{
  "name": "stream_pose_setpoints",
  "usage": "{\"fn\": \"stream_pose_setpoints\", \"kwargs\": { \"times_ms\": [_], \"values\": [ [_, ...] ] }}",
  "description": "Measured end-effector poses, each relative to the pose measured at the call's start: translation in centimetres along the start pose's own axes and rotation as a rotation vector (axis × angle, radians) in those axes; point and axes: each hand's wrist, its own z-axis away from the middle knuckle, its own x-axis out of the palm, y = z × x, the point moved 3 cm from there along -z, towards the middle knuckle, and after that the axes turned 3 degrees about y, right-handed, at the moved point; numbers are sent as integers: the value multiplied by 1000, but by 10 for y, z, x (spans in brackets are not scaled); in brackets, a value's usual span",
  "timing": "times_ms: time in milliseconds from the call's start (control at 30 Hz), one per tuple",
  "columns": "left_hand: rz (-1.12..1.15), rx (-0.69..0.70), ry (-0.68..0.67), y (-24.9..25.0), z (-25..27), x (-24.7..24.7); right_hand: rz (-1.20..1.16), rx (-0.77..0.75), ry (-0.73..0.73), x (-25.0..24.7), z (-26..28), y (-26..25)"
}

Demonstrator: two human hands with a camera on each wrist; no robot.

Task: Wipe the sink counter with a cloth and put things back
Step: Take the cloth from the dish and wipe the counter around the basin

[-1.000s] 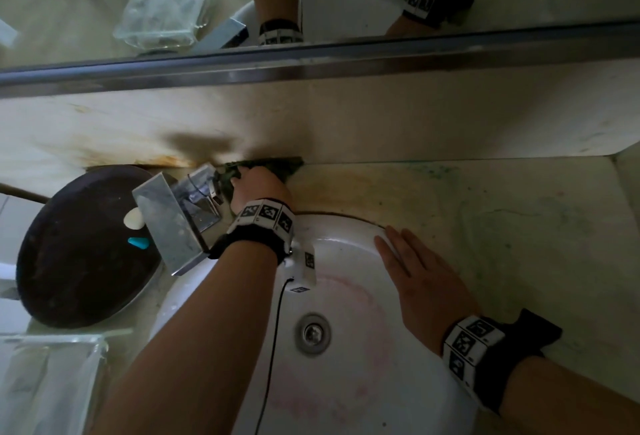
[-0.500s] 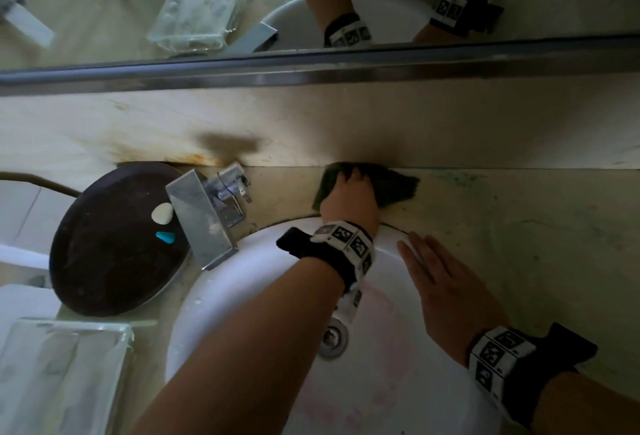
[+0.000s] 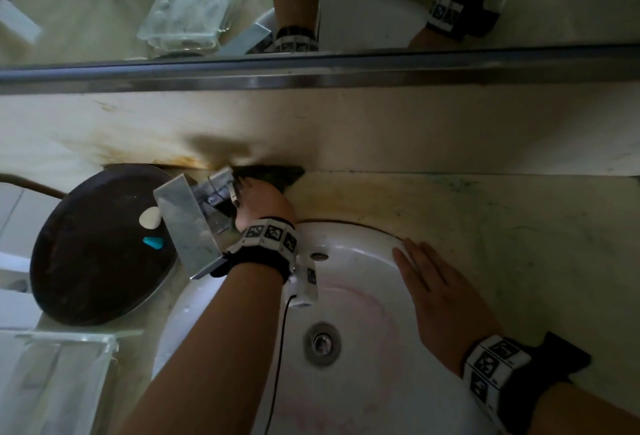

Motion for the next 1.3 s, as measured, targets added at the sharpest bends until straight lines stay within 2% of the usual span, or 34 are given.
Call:
{"fn": "stream_pose_setpoints", "kwargs": {
  "times_ms": [167, 267, 433, 667, 800, 900, 967, 1033, 1100, 1167, 1300],
  "values": [
    [-39, 21, -2, 12, -14, -2, -6, 5, 5, -1, -1, 0],
    [-102, 114, 51, 19, -7, 2, -4, 7, 12, -2, -1, 0],
    [-31, 213, 44, 48, 32, 8, -11, 6, 7, -5, 0, 0],
    [-92, 397, 24, 85, 69, 18, -26, 12, -3, -4, -1, 0],
    [-107, 555, 19, 91, 82, 20, -16, 11, -11, -3, 0, 0],
    [-68, 729, 14, 94, 87, 23, 7, 16, -21, -3, 0, 0],
    [-64, 861, -45, 97, 89, 28, 10, 21, -22, -3, 0, -1],
    [-70, 927, -96, 96, 87, 31, 15, 21, -21, -2, -1, -2],
    [-49, 897, -98, 91, 82, 29, 22, 28, -26, -1, 0, -1],
    [7, 799, -60, 75, 76, 23, 25, 29, -28, -1, -1, -1],
    [128, 460, 8, 26, 55, 11, 32, 23, -22, 0, 0, 0]
  ]
}}
